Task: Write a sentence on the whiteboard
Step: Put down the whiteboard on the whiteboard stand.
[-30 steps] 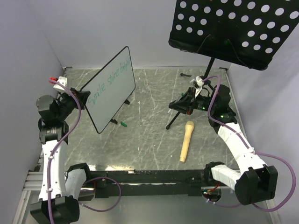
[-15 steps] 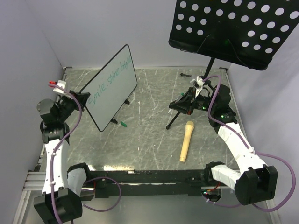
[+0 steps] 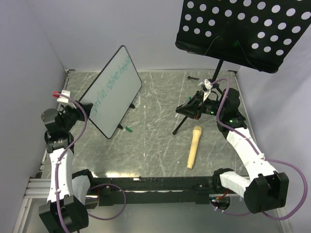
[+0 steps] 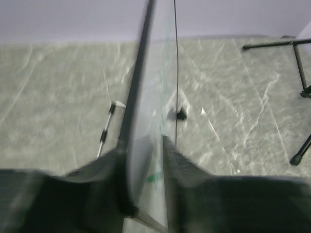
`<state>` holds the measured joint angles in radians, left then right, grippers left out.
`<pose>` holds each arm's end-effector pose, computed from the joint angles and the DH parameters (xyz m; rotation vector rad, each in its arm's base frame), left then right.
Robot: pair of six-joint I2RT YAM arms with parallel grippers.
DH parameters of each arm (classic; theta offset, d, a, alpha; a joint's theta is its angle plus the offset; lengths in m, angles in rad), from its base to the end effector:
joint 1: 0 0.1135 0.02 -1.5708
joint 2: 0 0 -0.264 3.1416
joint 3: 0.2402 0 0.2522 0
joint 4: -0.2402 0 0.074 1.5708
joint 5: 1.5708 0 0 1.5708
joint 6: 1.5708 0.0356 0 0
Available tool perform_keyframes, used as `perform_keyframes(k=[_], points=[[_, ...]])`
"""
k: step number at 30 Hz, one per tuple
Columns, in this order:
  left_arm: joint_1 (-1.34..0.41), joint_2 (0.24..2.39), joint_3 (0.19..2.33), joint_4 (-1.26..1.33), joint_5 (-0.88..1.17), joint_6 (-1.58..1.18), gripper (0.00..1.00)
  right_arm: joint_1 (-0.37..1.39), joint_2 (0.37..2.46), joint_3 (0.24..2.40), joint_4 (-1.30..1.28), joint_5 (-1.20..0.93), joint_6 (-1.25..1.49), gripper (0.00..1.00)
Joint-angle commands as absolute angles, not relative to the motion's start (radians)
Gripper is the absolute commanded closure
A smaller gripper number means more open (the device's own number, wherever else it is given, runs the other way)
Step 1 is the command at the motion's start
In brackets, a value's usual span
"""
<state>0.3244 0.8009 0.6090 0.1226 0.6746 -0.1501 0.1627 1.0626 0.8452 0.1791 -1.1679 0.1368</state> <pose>0.1869 0.0394 0.3082 0.1295 1.6361 -0.4183 0.2232 0.0698 0.3465 -0.9381 1.4337 1.1522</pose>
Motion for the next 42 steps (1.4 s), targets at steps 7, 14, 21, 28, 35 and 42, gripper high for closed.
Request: perform_keyframes(k=[7,14,21,28,35,42], points=[[0.33,0.801,0.61,0.011,0.588,-0.115,0.51,0.152,1.035,0.836,0.233,-1.196,0.147,1.0],[0.33,0.816,0.629,0.003,0.587,-0.092,0.61,0.146,1.028,0.831,0.241,-1.198,0.16,1.0],[0.322,0.801,0.629,-0.075,0.56,0.026,0.75,0.143,1.04,0.828,0.258,-1.203,0.175,1.0],[0.321,0.83,0.656,-0.112,0.503,0.133,0.7,0.143,1.035,0.827,0.27,-1.207,0.193,1.0],[0.321,0.948,0.727,-0.147,0.508,0.261,0.73,0.144,1.032,0.824,0.285,-1.213,0.209,1.0],[0.322,1.014,0.686,-0.129,0.486,0.337,0.72,0.144,1.039,0.822,0.301,-1.227,0.219,1.0]])
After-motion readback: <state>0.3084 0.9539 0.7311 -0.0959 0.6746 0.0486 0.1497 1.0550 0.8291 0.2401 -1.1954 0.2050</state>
